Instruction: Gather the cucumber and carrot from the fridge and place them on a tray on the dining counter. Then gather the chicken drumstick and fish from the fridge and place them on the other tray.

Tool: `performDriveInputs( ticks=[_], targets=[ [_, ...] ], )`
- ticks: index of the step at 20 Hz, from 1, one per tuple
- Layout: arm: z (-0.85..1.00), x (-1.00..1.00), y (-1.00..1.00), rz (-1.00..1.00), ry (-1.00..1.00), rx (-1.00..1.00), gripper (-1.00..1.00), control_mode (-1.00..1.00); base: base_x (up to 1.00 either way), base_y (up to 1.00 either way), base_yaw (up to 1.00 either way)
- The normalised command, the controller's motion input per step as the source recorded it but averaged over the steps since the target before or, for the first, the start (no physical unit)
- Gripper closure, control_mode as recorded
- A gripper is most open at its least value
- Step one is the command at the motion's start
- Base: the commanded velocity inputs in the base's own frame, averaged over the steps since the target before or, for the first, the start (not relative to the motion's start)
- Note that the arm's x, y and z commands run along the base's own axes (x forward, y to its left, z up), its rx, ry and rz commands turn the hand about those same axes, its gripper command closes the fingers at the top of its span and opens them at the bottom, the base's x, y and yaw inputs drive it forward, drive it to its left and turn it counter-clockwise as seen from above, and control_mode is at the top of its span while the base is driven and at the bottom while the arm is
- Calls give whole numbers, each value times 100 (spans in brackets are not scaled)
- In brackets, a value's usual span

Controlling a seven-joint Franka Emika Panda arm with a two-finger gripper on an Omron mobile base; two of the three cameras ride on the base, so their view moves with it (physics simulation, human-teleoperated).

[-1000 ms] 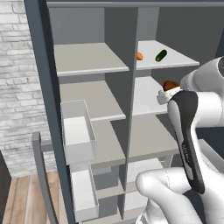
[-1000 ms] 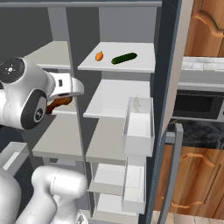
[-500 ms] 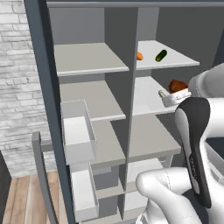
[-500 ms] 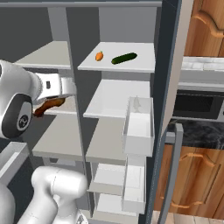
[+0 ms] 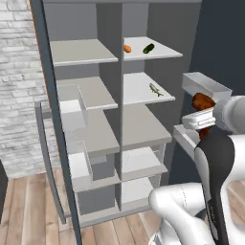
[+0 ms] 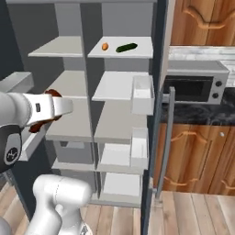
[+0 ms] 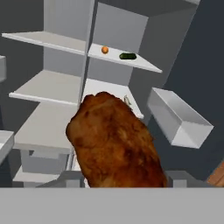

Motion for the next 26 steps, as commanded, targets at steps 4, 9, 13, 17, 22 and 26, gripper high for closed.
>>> performDriveInputs(
  ticks=[4, 9, 13, 17, 22, 26],
  targets=[
    [0, 0, 0, 0, 0, 0, 100, 100, -100, 7, -19],
    [0, 0, 0, 0, 0, 0, 100, 100, -100, 5, -23],
    [0, 0, 0, 0, 0, 0, 100, 100, -100, 0, -30],
    [0, 0, 0, 0, 0, 0, 100, 100, -92, 0, -38],
    [0, 0, 0, 0, 0, 0, 100, 100, -62, 0, -47],
    [0, 0, 0, 0, 0, 0, 100, 100, -38, -4, -49]
  ],
)
